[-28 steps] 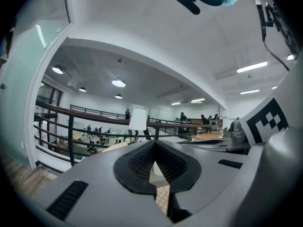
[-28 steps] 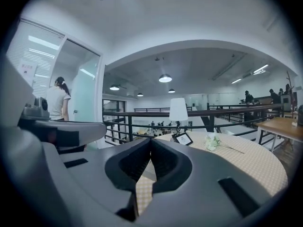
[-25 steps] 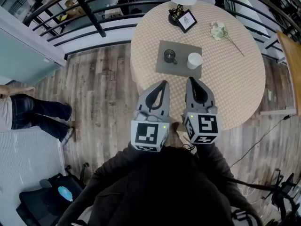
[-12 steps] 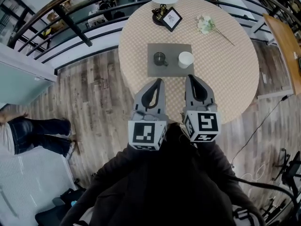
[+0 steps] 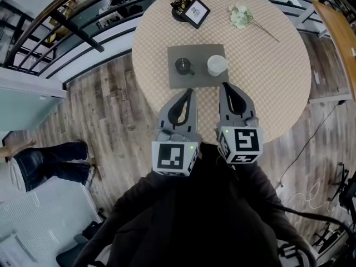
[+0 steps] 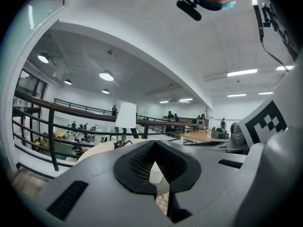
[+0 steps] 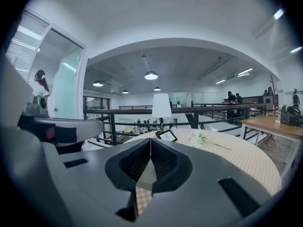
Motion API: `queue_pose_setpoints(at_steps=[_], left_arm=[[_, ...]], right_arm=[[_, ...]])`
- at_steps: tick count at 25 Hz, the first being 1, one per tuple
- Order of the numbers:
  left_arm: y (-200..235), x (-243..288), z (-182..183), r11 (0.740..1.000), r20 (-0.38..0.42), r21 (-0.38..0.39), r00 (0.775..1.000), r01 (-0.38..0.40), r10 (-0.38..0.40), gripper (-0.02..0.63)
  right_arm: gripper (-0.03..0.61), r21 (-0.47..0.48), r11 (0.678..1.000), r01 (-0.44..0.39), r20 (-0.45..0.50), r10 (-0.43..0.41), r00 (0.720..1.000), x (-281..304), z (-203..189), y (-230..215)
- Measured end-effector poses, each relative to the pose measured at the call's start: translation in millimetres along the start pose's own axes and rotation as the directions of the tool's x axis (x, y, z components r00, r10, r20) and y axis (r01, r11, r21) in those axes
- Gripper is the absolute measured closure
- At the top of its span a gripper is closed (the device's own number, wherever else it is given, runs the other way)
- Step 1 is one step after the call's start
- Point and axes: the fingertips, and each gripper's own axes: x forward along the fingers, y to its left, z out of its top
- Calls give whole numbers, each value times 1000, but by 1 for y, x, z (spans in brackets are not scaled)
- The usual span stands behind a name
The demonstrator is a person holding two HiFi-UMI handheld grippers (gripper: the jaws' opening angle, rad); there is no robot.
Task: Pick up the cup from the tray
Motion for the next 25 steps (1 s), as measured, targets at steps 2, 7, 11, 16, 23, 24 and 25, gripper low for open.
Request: queue_pose_setpoints(at_steps=[2,7,11,16,23,24,25], left_arm=[[1,9,-9,1000,-19,-7,1000,1,-1,611],[2,29,-28,1000,-64,15,998,15,-14,611],[2,44,-39,999,-96,-41,995,3,-7,611],[-4,67,-51,1000,-114,-9,993,-14,13,611],[-6,96,-78,997,-169,82,985,-3,17,611],[-1,99,-82,997,-178,75,984,-10,23,611],[2,102,-86,998,-188,68,982,-17,30,611]], right_arm=[[571,15,1000,3,-18,-3,1000,7,-9,-8],[571,63,998,-6,-72,11,997,25,-38,-21],[571,85,996,-13,-113,23,993,37,-56,-29],[571,117,993,-9,-174,29,984,54,-83,-48],[466,142,989,-51,-260,87,962,85,-126,-62],[442,144,988,-52,-275,91,957,89,-132,-61],[411,142,989,-51,-285,90,954,92,-136,-62]])
